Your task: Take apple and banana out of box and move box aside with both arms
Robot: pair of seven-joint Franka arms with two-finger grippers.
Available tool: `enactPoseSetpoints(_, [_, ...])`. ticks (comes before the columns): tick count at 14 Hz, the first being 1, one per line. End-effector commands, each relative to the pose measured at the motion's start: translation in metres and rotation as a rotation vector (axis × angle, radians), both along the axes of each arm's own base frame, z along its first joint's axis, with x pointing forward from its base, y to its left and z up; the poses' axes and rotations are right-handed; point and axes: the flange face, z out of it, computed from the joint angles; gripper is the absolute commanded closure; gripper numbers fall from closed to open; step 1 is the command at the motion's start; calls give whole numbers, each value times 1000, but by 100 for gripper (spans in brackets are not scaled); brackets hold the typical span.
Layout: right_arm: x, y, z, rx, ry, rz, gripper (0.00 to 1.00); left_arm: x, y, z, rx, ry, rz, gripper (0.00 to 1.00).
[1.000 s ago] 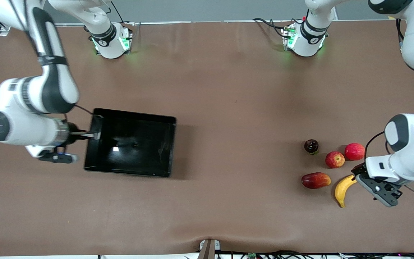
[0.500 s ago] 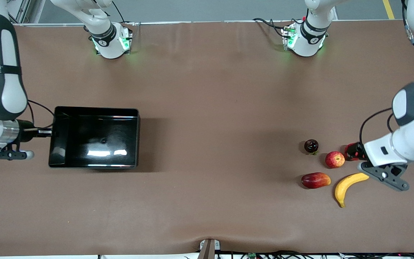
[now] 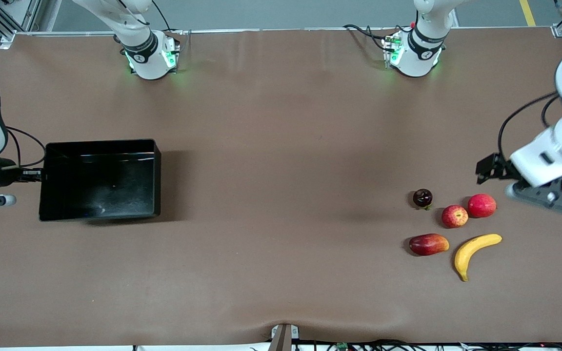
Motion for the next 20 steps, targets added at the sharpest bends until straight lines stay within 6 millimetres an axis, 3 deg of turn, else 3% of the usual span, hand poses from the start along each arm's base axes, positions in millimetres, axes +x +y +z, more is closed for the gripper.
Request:
enactPoseSetpoints(1, [-22,-1,-26,21,-21,-2,100,-29,0,26,24,7,84,0])
enactPoseSetpoints(4, [-30,-2,-36,65,-20,-49,100,-44,-5,44,42,8,180,0])
enactPoseSetpoints(8, [-36,0,-48,84,-9,-68,100,-55,4,61,59,31,187,0])
enactPoseSetpoints(9, [-37,-1,-49,85,-8,-69,68,-63,2,65,73,55,186,0])
enactPoseSetpoints(10, [-37,-1,-52,87,-5,-63,1,-66,4,64,66,74,184,0])
enactPoseSetpoints(13, [-25,3,-40,84,-18,-42,0,-86,-4,81,50,74,265,0])
enactPoseSetpoints(15, [-13,7,-22,95,-16,-25,0,-104,-4,85,17,64,282,0])
enactPoseSetpoints(19, [45,42,64,67,-112,85,0,-122,0,80,-18,29,295,0])
enactPoseSetpoints(20, [57,61,87,61,-113,126,0,-125,2,78,-24,11,297,0])
